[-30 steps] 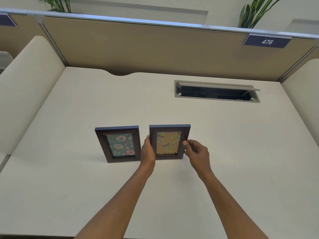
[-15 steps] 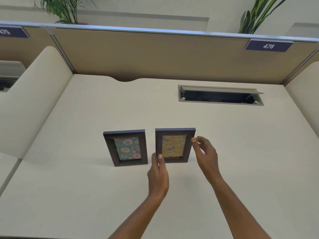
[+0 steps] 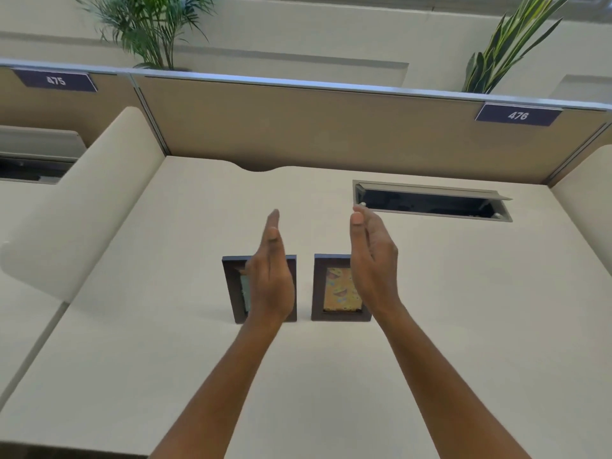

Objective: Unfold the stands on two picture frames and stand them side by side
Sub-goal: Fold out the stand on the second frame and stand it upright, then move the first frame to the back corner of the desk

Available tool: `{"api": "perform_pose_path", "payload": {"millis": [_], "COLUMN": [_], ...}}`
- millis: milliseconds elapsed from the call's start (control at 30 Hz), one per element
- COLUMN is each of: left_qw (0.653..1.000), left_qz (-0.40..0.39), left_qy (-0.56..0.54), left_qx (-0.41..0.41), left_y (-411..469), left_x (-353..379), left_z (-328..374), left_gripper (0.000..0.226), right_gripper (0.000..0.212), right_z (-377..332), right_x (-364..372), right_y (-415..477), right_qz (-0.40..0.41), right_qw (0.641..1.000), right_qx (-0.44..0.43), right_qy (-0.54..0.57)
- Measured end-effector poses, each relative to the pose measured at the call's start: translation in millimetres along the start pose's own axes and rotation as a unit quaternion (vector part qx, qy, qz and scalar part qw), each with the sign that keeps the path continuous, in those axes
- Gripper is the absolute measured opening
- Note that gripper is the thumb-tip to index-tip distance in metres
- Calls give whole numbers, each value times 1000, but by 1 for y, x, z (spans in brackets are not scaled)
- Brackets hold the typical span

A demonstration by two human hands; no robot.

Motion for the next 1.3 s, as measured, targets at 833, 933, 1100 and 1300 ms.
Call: {"api": "perform_pose_path", "payload": {"millis": [833, 933, 1100, 1300], "left_qw": [954, 952, 952, 943], "left_qz": [39, 45, 57, 97], "left_qy": [17, 19, 11, -28], "left_qx": [-295, -303, -302, -318], "left_y": [-38, -35, -23, 0], "left_x": [-89, -87, -87, -92], "left_z": [-153, -152, -156, -165], "left_gripper": [34, 35, 45, 50], "right_gripper": [41, 37, 24, 37], "right_z": [112, 117, 116, 117], "right_x": [111, 115, 120, 142], "right_y": [-102, -101, -94, -69], "right_qz": [-147, -133, -131, -142], "right_qw": [963, 961, 958, 957], "right_qx": [225, 238, 250, 243], "right_qy": [26, 39, 60, 65]}}
Point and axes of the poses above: each hand's wrist, its own y-axis towards the middle knuckle, its own x-axis out of the palm, z = x × y, the point moved 1 cm from there along y, towards the middle knuckle, and after that the axes turned 1 degree about -z, right-handed, at the moved point
